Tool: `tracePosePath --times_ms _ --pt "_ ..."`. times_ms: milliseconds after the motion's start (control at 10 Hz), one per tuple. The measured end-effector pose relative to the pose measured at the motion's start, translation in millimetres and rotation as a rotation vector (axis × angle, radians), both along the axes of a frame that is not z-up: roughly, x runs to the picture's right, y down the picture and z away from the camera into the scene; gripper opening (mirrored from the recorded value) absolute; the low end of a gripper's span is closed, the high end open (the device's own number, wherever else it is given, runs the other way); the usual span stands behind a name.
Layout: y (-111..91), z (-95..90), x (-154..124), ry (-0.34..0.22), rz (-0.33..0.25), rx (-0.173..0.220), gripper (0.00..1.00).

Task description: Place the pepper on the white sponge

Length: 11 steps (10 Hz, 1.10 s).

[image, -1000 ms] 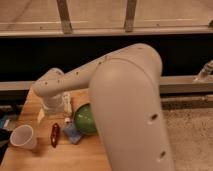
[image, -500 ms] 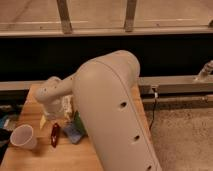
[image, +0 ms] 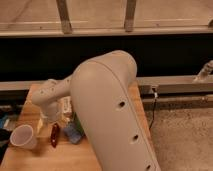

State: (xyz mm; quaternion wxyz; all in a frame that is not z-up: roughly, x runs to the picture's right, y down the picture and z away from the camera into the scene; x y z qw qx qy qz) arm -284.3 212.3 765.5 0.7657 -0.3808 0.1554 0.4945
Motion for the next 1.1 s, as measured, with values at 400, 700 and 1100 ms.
tracePosePath --times_ms 400,700,1100 --pt "14.7 1.0 -13.1 -0.02 -0.031 -0.016 0.78" --pt "20.6 7.3 -26.0 -0.033 -0.047 -0.025 0.78" --pt "23.8 22.9 -31.8 -0.027 -0.043 -0.045 0.78"
